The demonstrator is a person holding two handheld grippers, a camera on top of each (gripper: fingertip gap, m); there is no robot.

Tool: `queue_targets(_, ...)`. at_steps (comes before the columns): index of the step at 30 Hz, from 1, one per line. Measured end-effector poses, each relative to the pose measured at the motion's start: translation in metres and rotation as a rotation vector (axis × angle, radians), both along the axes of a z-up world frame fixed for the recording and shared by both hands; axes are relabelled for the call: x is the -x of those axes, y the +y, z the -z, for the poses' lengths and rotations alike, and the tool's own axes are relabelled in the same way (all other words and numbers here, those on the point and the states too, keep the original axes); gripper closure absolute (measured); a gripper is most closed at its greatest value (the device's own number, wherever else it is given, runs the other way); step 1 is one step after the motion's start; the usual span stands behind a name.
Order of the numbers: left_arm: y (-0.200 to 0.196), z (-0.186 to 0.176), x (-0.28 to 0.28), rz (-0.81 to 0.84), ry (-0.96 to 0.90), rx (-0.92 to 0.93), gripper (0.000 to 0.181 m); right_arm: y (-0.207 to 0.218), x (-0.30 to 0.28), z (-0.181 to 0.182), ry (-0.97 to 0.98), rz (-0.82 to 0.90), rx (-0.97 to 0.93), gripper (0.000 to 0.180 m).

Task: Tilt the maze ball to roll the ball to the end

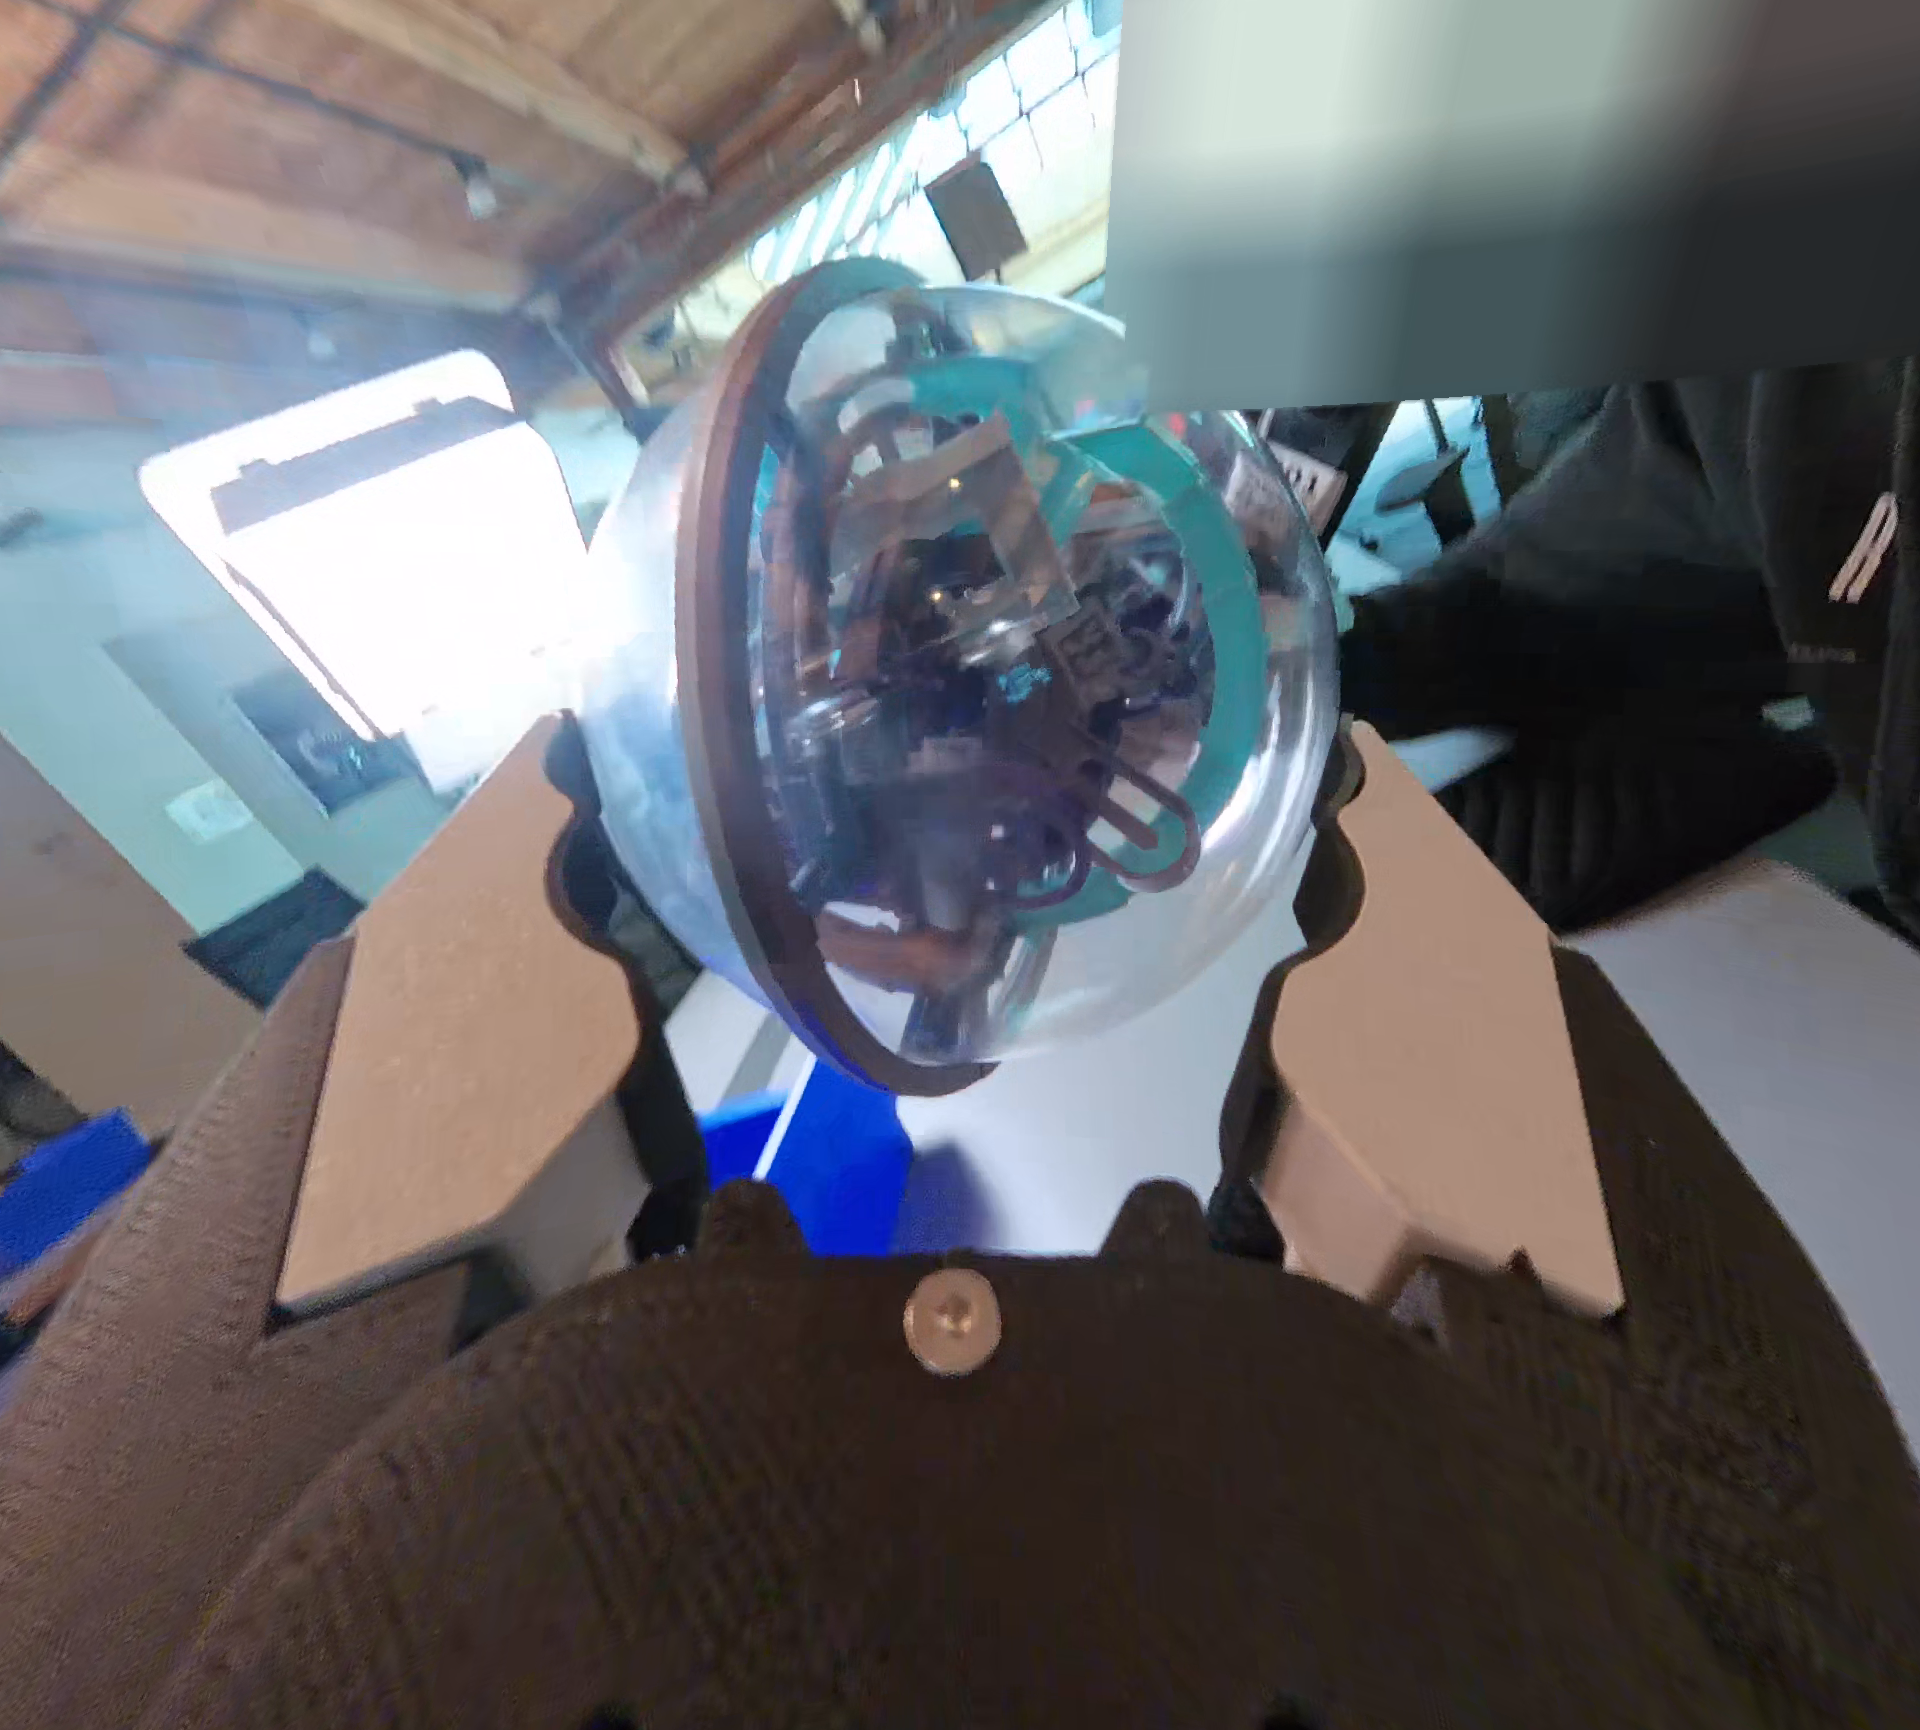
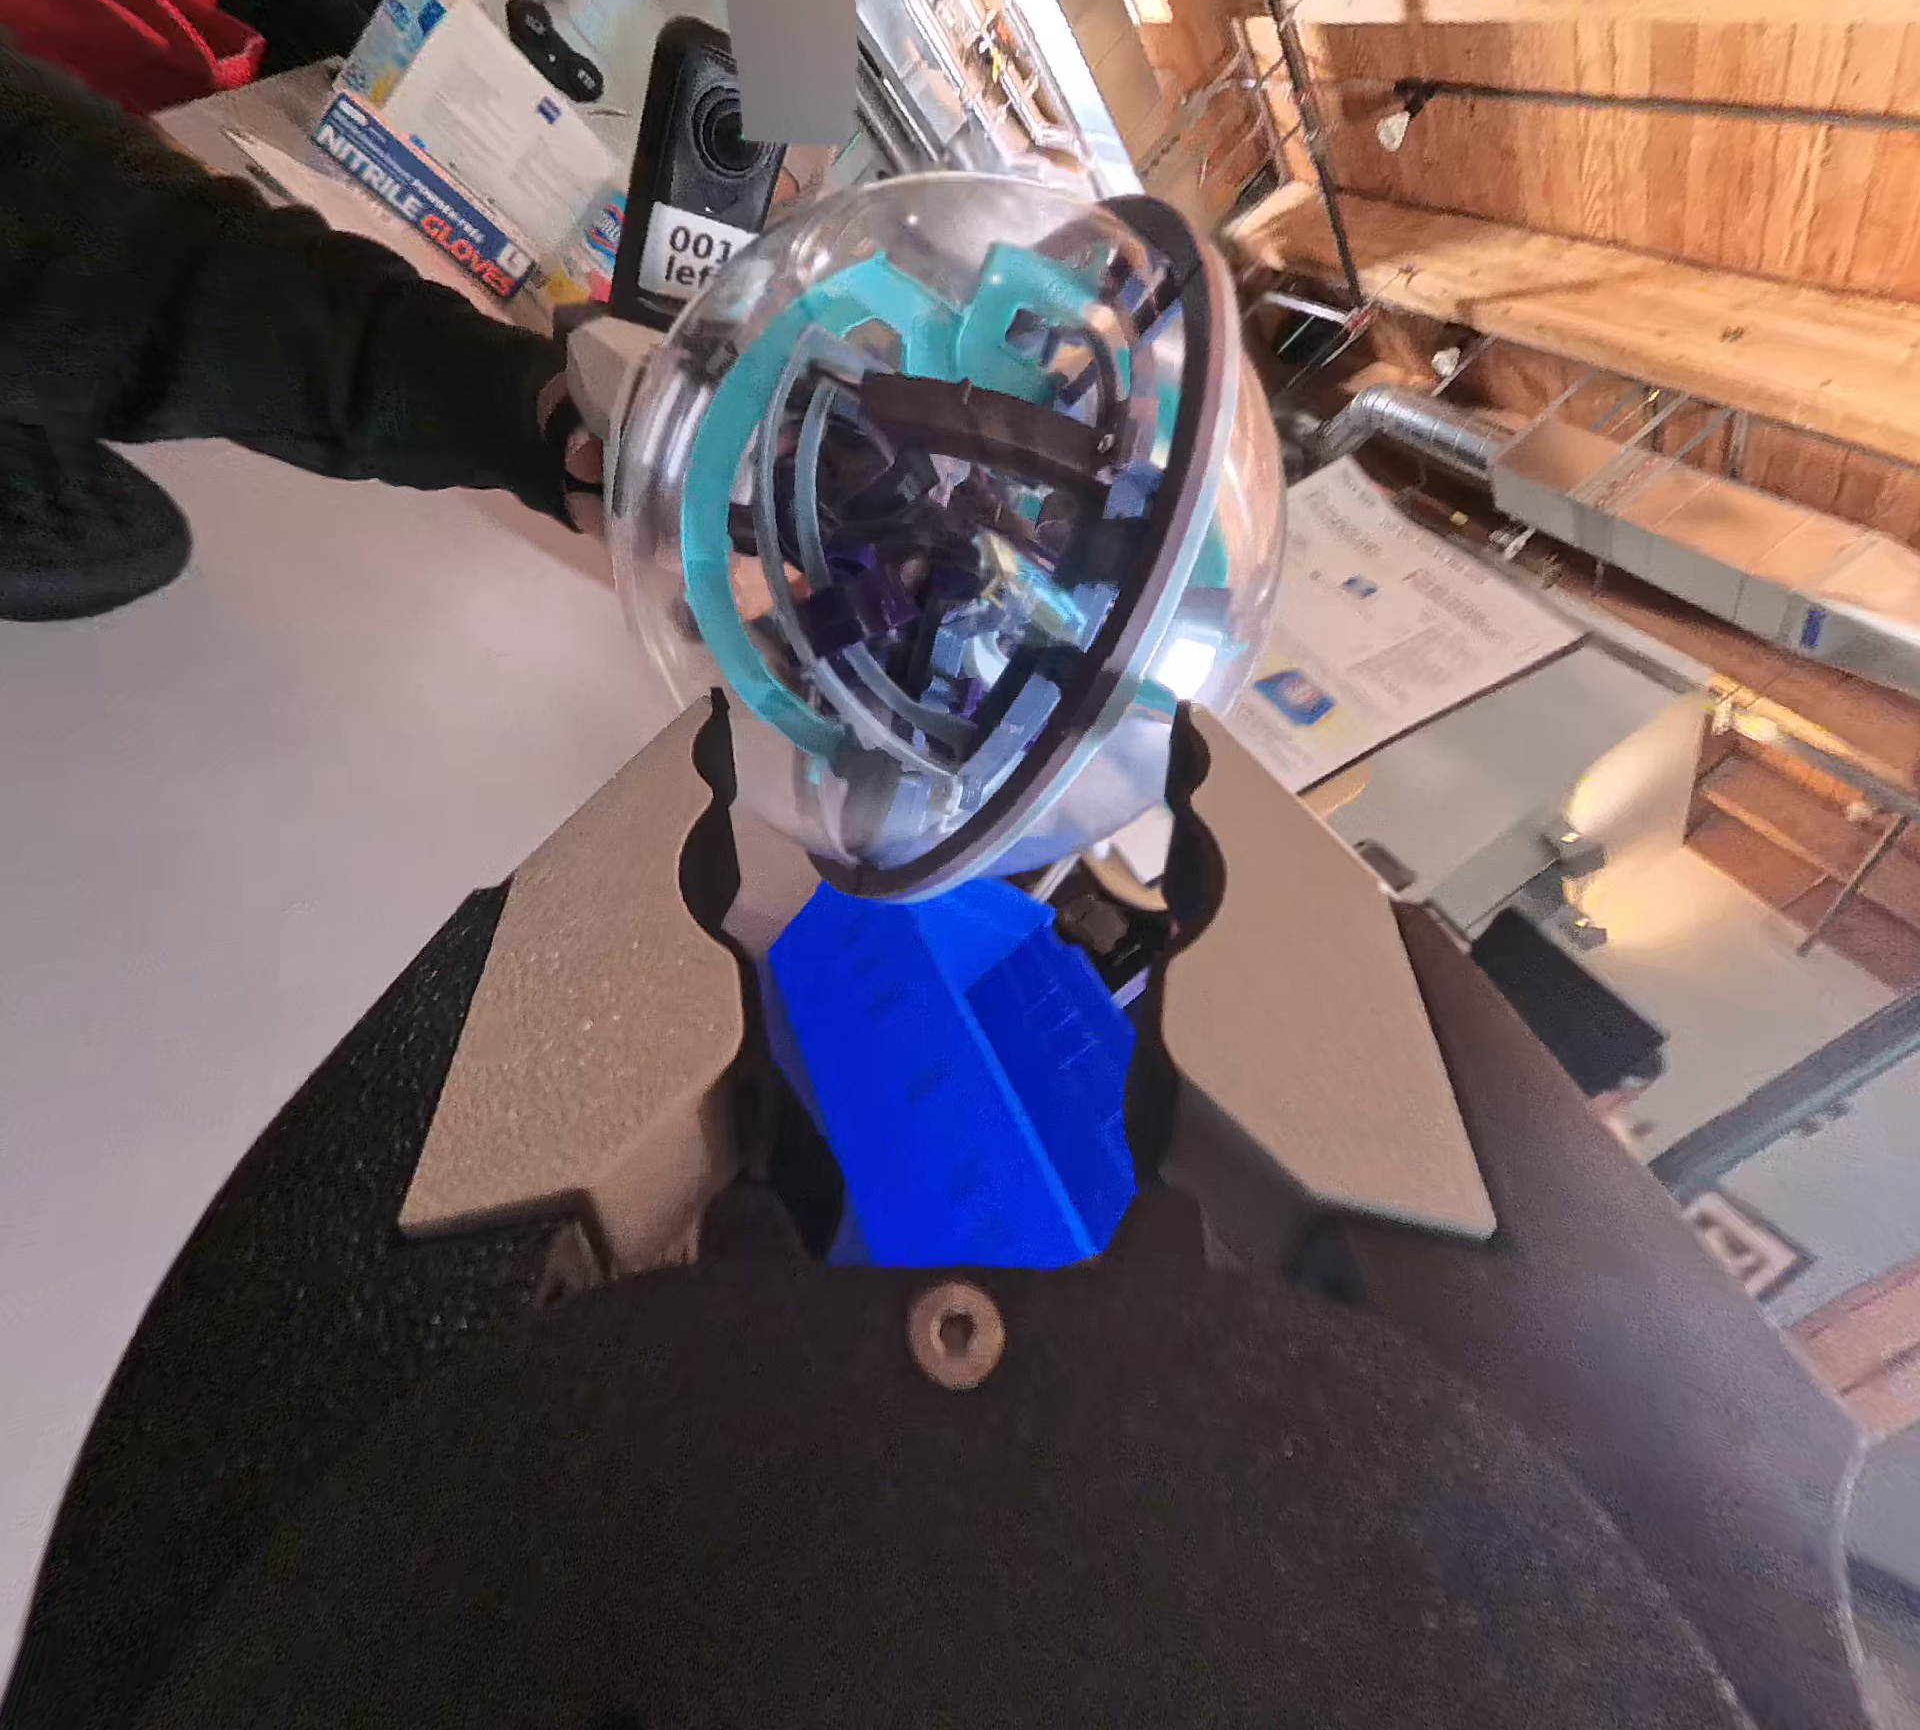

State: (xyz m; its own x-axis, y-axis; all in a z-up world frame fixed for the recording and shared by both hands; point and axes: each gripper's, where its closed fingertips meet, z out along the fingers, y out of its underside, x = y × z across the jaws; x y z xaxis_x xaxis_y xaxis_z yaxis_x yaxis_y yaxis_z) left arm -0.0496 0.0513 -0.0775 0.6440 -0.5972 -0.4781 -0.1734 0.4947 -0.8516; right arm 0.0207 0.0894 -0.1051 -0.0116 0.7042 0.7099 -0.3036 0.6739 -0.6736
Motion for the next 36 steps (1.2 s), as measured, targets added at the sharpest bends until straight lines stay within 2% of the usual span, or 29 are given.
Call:
queue_targets(4, 0.013, 0.058, 0.005, -0.115, 0.118, 0.107, 0.046, 0.006, 0.002, 0.045, -0.073, -0.017, 0.112, 0.096)
queue_targets(6, 0.014, 0.076, 0.003, -0.151, 0.148, 0.116, 0.046, 0.01, 0.003, 0.067, -0.118, -0.013, 0.16, 0.095)
queue_targets(8, 0.017, 0.095, 0.002, -0.228, 0.258, 0.094, 0.046, 0.014, 0.003, 0.085, -0.17, -0.02, 0.223, 0.097)
queue_targets(12, 0.017, 0.118, -0.002, -0.319, 0.428, 0.038, 0.047, 0.015, -0.003, 0.103, -0.258, -0.06, 0.325, 0.104)
queue_targets(15, 0.014, 0.133, -0.001, -0.379, 0.57, -0.01, 0.046, 0.011, -0.011, 0.108, -0.293, -0.106, 0.379, 0.118)
queue_targets(20, 0.005, 0.152, 0.001, -0.416, 0.696, -0.042, 0.047, -0.002, -0.017, 0.125, -0.375, -0.166, 0.394, 0.122)
queue_targets(27, -0.005, 0.178, 0.008, -0.419, 0.864, -0.045, 0.048, -0.032, -0.025, 0.133, -0.437, -0.31, 0.335, 0.142)
queue_targets(30, -0.008, 0.171, -0.001, -0.403, 0.834, -0.061, 0.052, -0.031, -0.022, 0.138, -0.449, -0.277, 0.301, 0.132)
queue_targets(36, -0.01, 0.168, -0.001, -0.395, 0.857, -0.084, 0.06, -0.024, -0.021, 0.137, -0.456, -0.285, 0.344, 0.14)
